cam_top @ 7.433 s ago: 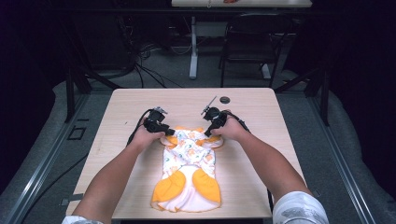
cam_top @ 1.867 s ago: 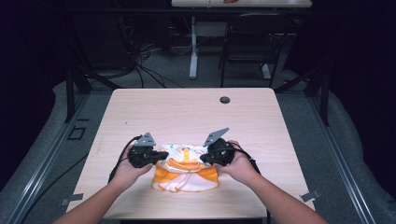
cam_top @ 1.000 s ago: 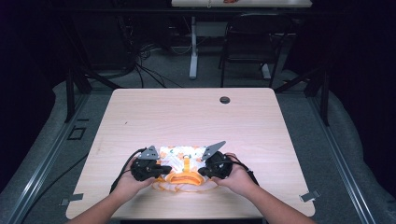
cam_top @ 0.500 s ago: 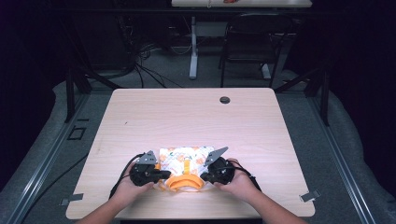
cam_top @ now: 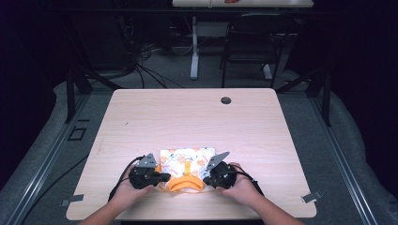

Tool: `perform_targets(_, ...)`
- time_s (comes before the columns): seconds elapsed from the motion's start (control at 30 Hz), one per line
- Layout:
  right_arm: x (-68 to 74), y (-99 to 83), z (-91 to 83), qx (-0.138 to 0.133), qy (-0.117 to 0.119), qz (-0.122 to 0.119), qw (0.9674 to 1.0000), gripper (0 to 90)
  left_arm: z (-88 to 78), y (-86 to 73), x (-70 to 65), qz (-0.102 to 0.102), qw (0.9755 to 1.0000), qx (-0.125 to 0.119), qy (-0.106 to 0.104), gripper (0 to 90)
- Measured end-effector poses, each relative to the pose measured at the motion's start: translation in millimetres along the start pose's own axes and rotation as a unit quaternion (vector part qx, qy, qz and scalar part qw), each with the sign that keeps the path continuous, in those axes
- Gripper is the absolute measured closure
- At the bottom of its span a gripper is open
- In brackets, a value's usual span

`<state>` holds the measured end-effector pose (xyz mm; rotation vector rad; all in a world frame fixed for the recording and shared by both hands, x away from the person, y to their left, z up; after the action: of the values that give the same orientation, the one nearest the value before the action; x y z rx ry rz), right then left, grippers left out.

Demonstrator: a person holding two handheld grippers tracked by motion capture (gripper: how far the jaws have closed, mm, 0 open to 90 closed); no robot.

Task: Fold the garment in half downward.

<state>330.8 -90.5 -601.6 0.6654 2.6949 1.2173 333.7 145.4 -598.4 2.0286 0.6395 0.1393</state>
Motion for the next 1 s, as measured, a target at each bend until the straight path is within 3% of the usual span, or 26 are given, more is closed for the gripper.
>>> perform_targets(0.5,-4.1,-0.9,0.1,-0.003,0.002,0.008,1.0000,87.4,4.0,-3.4,5.6,-0.017,0.9999,0.002,0.000,89.3)
perform_targets(1.0,-15.0,1.1,0.5,0.000,-0.014,0.014,0.9998,87.0,8.2,0.5,17.4,-0.034,0.9994,-0.004,0.009,89.5)
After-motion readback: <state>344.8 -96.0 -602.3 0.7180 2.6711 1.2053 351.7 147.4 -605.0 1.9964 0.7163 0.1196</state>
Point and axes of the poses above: each handheld gripper's, and its own axes: z roughly forward along the jaws, y roughly out of its top, x roughly to its left, the point moved 5 cm from there along z, roughly forward along the jaws, and after that the axes turned 12 degrees about -x, right-handed, at the moved point
